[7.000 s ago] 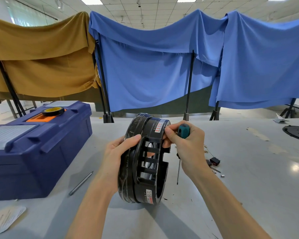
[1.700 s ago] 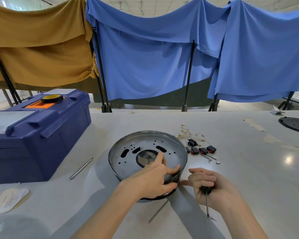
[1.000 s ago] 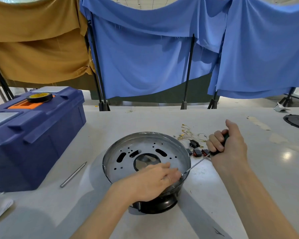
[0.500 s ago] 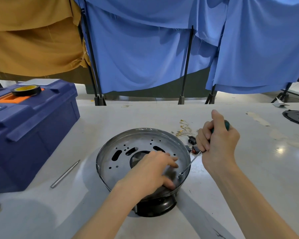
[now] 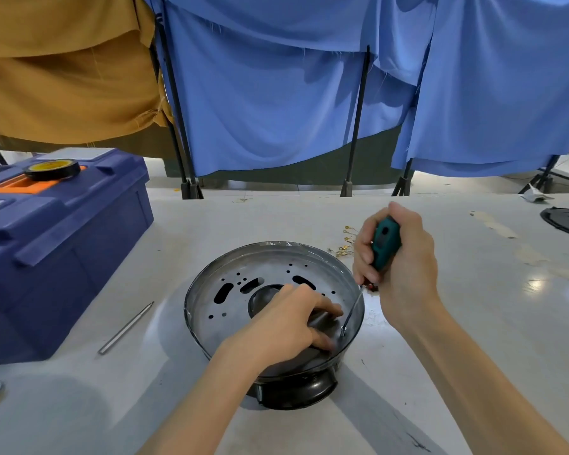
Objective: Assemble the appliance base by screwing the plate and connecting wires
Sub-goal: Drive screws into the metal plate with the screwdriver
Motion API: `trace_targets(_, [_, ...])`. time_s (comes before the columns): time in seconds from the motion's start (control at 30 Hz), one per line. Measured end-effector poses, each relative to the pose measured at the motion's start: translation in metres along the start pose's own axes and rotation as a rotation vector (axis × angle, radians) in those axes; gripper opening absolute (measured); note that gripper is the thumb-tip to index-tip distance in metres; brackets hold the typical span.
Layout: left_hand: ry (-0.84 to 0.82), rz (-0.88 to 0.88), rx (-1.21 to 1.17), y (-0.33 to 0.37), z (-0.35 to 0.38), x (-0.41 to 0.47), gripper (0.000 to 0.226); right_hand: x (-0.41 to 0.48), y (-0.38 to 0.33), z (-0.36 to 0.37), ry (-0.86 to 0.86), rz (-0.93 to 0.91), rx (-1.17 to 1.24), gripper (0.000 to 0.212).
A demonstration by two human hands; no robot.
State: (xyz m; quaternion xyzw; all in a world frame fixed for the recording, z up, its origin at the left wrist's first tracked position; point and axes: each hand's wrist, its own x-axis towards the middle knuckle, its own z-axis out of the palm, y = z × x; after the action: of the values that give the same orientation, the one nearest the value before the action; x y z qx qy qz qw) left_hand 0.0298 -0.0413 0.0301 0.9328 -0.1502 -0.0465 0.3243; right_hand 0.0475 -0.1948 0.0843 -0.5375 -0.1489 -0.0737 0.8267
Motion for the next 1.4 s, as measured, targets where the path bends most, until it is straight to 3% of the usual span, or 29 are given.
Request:
trace_targets(0.17, [0.026,-0.016,0.008,0.004,0.000,0.002,0.060,0.001,-0.005,0.007,-0.144,-0.167,-0.214,0.038])
trace_targets(0.73, [0.006,-0.033,-0.087,0.009,-0.003,0.006,0.062,-0.008,0.005,0.012,-0.078,-0.183,-0.067,0.042])
trace_targets(0.93, [0.012,0.082,-0.515,0.022,-0.010,0.000,0.036,-0.012,0.003,0.009,-0.072,-0.219,-0.082,0.047])
trace_targets(1.1, [0.129,0.170,-0.701,0.036,-0.004,0.002,0.003,-0.010,-0.005,0.004,-0.194,-0.072,-0.082,0.053])
trace_targets(1.3, [0.174,0.162,-0.688,0.035,-0.001,0.003,0.017,-0.009,-0.015,-0.005,-0.314,-0.013,-0.101,0.023])
trace_targets(1.4, [0.188,0.202,-0.832,0.039,-0.001,0.004,0.003,-0.009,-0.013,-0.005,-0.295,-0.057,-0.127,0.010])
